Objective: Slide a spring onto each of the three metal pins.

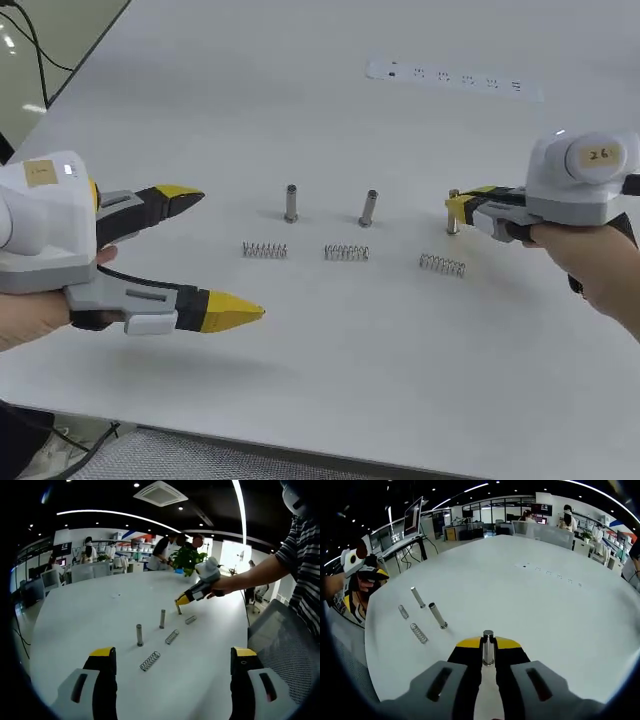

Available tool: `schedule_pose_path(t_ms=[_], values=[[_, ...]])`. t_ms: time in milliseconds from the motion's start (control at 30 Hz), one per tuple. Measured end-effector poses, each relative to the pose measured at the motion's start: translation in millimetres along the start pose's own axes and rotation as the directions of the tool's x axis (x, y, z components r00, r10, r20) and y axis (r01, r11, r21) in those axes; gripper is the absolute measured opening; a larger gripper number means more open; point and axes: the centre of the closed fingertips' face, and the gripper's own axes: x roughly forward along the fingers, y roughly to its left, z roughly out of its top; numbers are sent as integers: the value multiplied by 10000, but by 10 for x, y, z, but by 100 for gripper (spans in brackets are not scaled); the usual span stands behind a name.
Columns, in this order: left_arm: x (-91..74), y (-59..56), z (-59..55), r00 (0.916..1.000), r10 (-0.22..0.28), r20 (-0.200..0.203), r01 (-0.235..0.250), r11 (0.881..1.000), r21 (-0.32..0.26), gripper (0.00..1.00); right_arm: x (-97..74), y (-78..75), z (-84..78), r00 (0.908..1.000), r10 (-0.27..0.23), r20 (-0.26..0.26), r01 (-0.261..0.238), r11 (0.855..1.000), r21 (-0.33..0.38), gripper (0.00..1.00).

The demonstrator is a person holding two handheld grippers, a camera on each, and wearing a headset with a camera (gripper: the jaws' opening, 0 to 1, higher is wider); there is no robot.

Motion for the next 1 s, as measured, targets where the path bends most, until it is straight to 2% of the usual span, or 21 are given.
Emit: schedule_pose_path(t_ms=[400, 833, 1000], values=[[-10, -13, 10, 10000, 37, 73, -37, 10000, -15, 94, -94, 34, -29, 9996, -98, 255, 104, 9996, -251, 10], [-5, -45, 33, 9999, -6, 135, 6, 10000, -8, 94, -150, 54, -56, 9999, -114, 87, 118, 9988, -476, 11], [-15, -40, 44, 9998, 19, 185, -19, 10000, -6, 94, -143, 69, -58, 10000, -84, -15, 83, 9983, -584, 17]])
